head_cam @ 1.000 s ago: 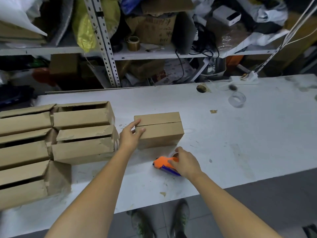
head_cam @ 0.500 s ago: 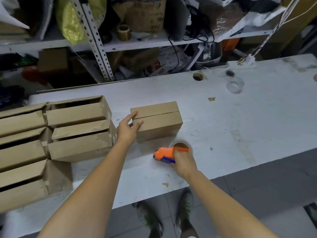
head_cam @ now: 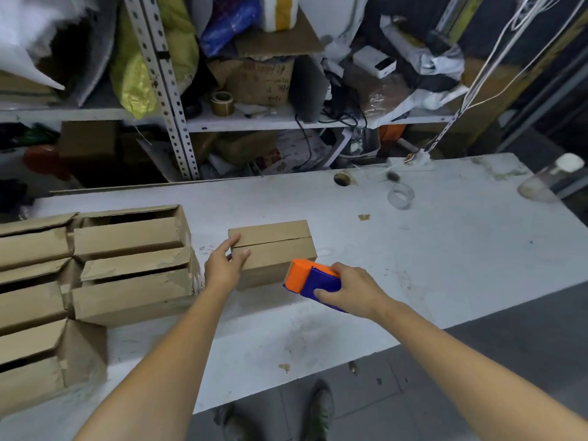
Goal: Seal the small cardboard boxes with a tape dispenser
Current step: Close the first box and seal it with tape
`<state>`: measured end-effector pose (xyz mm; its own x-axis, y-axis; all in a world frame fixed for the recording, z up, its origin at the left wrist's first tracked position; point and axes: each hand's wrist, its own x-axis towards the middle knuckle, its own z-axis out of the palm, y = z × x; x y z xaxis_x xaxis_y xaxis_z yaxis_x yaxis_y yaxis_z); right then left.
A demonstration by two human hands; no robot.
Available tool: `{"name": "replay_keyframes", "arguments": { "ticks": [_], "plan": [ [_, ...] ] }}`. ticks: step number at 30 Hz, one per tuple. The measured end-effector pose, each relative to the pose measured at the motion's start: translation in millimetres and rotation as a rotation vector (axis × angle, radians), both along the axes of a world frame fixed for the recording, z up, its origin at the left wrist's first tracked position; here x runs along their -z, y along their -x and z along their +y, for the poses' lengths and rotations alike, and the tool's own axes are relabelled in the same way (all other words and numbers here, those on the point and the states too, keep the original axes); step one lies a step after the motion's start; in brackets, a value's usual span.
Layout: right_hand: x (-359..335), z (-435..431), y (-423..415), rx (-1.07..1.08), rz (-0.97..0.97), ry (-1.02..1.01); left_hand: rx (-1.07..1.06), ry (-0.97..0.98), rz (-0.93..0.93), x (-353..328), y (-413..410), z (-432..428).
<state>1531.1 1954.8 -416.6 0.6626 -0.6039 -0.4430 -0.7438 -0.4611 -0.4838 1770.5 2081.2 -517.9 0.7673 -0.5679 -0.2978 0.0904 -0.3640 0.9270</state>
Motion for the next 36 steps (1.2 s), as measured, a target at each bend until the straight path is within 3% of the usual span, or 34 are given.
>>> {"name": "replay_keyframes", "arguments": {
  "ticks": [12,17,27,30,32,36],
  "plan": [
    [-42,-65,-73,-0.23,-0.095,0.009,-0.049,-0.012,0.035,-9,26,-13],
    [-35,-94,-97,-0.462,-0.132,-0.027,-0.154,0.006,0.067,-17,36,-22],
    [-30,-110,-144,-0.667,-0.015,-0.028,-0.117,-0.105,0.12,-26,33,-26],
    [-27,-108,-149,-0.676,0.0,-0.015,-0.146,-0.194,0.032,-39,21,-20],
    [-26,-107,-150,-0.667,-0.007,-0.01,-0.184,-0.098,0.155,-57,16,-18],
    [-27,-106,-152,-0.649,-0.002,-0.02,-0.019,0.048,0.505,-80,15,-20]
  ]
}}
